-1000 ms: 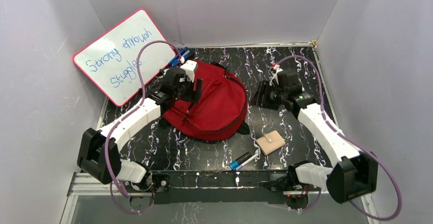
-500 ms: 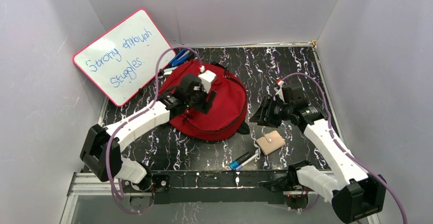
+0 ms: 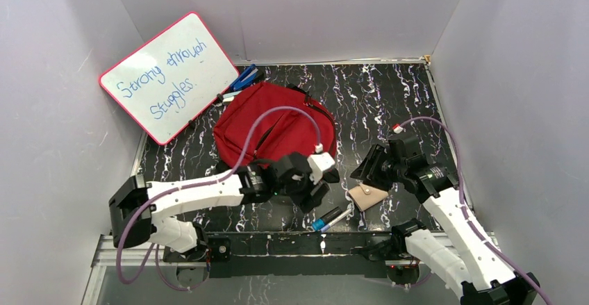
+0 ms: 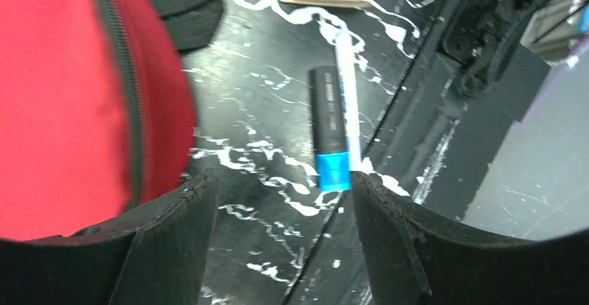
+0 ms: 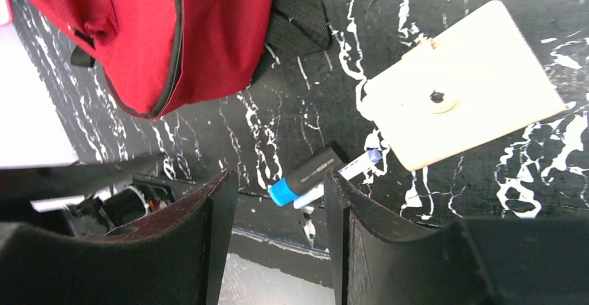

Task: Pack the student bag
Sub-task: Pick up the stationery from the center of the board, then place the stationery in the student bag.

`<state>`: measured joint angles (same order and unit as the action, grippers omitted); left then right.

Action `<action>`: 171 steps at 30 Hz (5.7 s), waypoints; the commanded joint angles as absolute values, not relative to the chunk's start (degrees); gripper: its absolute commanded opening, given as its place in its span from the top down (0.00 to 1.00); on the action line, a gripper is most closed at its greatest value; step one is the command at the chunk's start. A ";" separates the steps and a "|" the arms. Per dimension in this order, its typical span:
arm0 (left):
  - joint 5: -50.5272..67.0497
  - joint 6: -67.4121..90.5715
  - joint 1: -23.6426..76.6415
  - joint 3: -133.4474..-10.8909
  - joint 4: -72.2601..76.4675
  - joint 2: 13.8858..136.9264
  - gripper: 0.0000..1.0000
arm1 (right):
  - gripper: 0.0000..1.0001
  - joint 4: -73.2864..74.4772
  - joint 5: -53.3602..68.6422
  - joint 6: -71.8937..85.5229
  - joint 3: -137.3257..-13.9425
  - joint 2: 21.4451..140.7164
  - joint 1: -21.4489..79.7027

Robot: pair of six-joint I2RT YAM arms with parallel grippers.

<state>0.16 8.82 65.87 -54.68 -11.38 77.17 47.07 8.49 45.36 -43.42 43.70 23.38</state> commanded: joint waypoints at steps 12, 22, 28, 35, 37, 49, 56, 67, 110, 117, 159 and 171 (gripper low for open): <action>3.65 13.98 73.56 -56.15 -3.96 94.18 0.44 | 0.43 46.40 3.25 47.31 -44.94 41.18 23.44; 0.79 12.95 73.56 -58.79 -4.98 98.98 0.51 | 0.43 45.56 4.00 47.16 -43.95 40.89 23.48; -1.06 11.79 73.56 -60.20 -6.60 100.55 0.52 | 0.43 45.23 4.24 46.86 -43.56 41.04 23.41; -3.68 10.73 73.56 -62.09 -9.25 102.27 0.56 | 0.44 44.43 4.70 46.85 -42.81 41.13 23.47; -4.87 10.67 73.56 -62.34 -9.93 102.39 0.61 | 0.44 44.30 4.75 46.85 -42.80 41.07 23.43; -10.47 14.51 72.44 -65.07 -12.22 97.80 0.81 | 0.43 43.91 3.33 48.39 -43.33 38.96 23.44; -13.12 20.74 66.49 -66.33 -11.82 90.25 0.85 | 0.42 38.73 4.40 54.62 -42.35 33.89 23.40; -9.49 24.32 61.92 -67.14 -9.02 82.79 0.85 | 0.38 8.23 13.61 64.22 -27.72 29.95 23.47; -3.50 23.28 50.25 -66.56 -9.66 78.81 0.41 | 1.00 7.05 9.69 58.80 -29.96 42.01 23.46; -6.45 14.61 34.02 -66.89 -18.32 74.74 0.38 | 1.00 9.67 9.10 56.03 -31.33 42.10 23.46; 6.81 6.05 21.30 -66.13 -17.19 89.95 0.34 | 1.00 9.46 14.56 53.51 -31.43 47.37 23.46; 3.49 4.51 24.42 -65.57 -17.22 92.04 0.36 | 1.00 9.39 15.64 53.53 -31.89 48.33 23.41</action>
<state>5.80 5.91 23.90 -65.19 -17.08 91.64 12.01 14.50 53.78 -29.26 47.97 23.33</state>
